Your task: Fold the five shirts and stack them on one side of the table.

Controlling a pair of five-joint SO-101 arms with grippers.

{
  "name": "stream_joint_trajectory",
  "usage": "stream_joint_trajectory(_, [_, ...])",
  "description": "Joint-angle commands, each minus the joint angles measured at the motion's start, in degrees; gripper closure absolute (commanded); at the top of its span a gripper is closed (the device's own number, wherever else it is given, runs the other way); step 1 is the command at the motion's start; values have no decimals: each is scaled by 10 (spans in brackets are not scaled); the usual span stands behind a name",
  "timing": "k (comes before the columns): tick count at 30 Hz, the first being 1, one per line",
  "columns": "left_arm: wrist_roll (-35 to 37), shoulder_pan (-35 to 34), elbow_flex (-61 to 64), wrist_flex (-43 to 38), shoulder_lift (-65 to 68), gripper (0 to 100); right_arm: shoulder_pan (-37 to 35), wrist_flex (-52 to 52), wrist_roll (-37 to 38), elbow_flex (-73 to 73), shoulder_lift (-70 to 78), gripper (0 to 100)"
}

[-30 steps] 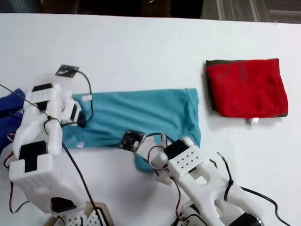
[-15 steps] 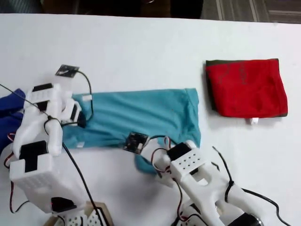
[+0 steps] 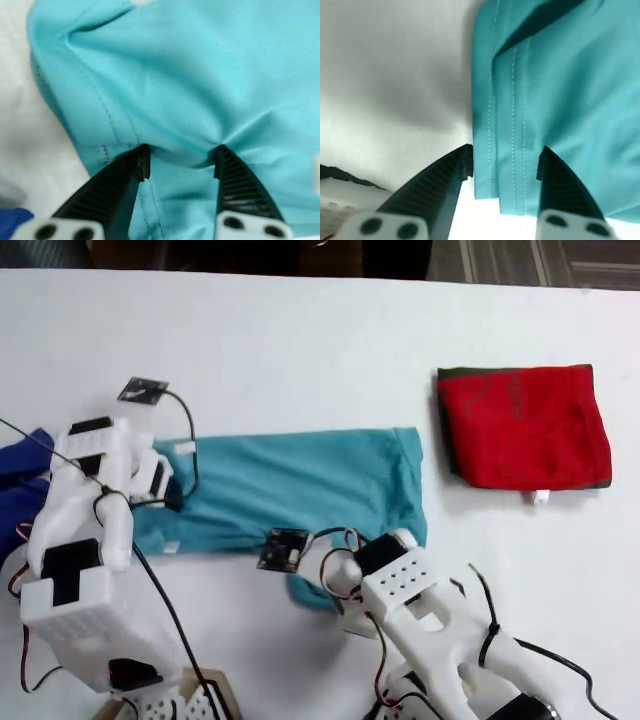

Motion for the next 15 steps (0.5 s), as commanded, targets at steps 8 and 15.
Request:
stream_joint_trajectory(8, [-5, 4, 4, -9, 3, 774, 9, -22, 5, -14, -12, 783])
stream_joint_trajectory(15, [-5, 4, 4, -9, 3, 774, 9, -63, 5, 49, -12, 708])
